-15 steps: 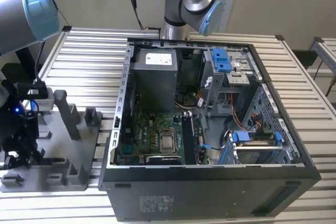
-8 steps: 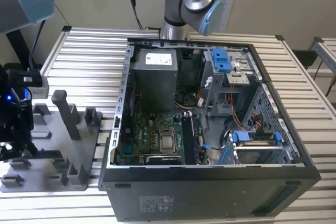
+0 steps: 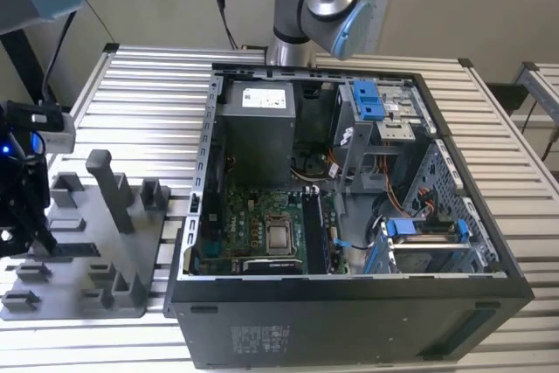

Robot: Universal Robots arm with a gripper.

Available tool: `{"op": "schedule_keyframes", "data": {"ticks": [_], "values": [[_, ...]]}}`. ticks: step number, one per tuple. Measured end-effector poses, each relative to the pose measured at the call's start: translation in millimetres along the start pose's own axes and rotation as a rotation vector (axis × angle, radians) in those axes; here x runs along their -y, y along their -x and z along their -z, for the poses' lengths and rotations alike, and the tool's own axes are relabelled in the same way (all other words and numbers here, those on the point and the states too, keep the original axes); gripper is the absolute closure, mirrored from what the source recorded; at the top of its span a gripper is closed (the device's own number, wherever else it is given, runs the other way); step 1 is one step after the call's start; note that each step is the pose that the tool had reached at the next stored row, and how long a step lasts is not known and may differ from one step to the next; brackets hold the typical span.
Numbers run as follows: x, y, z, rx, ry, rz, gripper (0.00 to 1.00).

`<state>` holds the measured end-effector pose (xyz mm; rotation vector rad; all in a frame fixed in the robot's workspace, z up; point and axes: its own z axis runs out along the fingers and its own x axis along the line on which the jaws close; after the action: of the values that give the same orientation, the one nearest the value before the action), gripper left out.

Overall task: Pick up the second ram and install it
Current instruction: 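Pick up the second ram and move it above second insertion slot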

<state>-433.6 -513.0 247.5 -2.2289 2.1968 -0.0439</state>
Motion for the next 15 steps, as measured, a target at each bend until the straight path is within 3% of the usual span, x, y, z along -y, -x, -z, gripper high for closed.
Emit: {"op": "schedule_keyframes", "data": {"ticks": [6, 13, 15], "values": [[0.1, -0.9, 5.5, -0.0025, 0.0001, -0.003, 0.86], [0.4, -1.3, 17.3, -0.0022, 0.0004, -0.018, 0.86], [0.7, -1.4, 23.6, -0.0021, 0.0003, -0.018, 0.86]]}}
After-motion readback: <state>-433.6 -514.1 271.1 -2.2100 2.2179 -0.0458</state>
